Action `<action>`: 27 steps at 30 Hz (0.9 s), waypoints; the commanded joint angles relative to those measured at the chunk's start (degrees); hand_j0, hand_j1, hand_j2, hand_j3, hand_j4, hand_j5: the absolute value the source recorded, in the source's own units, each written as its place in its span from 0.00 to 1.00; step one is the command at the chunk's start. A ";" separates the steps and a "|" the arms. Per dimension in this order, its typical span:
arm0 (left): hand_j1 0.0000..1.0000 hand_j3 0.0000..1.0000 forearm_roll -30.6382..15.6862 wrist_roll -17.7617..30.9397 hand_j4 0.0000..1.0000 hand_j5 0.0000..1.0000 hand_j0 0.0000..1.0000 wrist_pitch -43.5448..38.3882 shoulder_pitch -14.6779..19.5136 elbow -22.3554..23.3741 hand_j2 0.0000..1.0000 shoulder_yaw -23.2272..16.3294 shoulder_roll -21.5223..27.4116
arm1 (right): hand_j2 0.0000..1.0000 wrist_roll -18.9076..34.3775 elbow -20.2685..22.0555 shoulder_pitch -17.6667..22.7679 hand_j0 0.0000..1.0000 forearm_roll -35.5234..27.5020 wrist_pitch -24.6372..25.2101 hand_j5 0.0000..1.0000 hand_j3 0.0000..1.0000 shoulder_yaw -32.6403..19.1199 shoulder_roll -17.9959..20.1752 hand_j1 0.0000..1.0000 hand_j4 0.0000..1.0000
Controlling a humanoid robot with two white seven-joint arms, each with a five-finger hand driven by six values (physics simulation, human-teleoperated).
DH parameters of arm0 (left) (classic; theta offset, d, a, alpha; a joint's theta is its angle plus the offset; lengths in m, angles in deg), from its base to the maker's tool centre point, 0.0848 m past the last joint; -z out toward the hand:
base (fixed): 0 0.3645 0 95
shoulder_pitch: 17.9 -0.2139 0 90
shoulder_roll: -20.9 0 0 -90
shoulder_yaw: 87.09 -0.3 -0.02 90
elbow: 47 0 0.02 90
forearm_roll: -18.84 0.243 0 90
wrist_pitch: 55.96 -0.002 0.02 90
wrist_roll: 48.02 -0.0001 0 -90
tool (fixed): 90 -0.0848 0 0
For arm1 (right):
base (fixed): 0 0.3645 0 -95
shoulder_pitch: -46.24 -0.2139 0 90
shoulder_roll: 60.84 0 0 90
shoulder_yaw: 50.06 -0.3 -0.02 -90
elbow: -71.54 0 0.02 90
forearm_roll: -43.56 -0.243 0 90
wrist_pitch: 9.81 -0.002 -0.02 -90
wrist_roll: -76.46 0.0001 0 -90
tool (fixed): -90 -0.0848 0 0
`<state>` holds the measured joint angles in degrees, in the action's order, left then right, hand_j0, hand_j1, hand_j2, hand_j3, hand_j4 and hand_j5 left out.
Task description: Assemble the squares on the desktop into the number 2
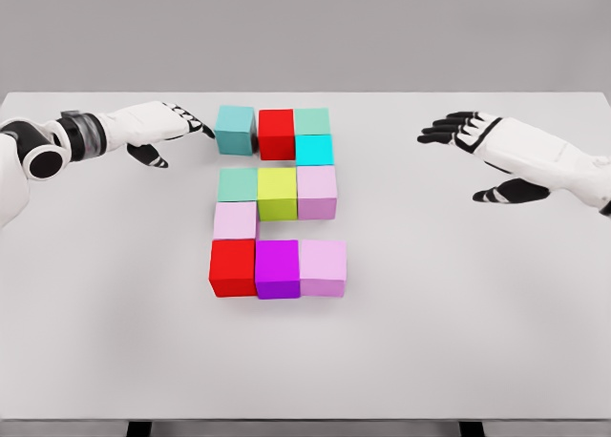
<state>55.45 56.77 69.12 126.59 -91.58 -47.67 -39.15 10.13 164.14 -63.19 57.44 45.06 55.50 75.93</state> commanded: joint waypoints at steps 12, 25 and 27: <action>0.87 0.87 -0.31 -0.03 0.87 0.87 0.87 -0.08 0.00 -0.25 0.87 0.22 0.28 | 1.00 0.14 -6.47 1.06 1.00 2.03 0.13 1.00 1.00 -1.41 -5.19 1.00 1.00; 0.87 0.87 -0.31 0.06 0.87 0.87 0.87 -0.08 -0.09 -1.04 0.87 0.22 0.01 | 1.00 0.14 -6.91 1.49 1.00 1.85 0.13 1.00 1.00 -1.59 -6.16 1.00 1.00; 0.87 0.87 -0.31 0.06 0.87 0.87 0.87 -0.08 -0.09 -1.04 0.87 0.22 -0.07 | 1.00 0.14 -7.00 1.49 1.00 1.85 0.13 1.00 1.00 -1.59 -6.16 1.00 1.00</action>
<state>55.45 56.83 69.12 126.50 -92.51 -47.58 -39.19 10.31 157.15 -61.60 59.73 45.06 53.94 69.80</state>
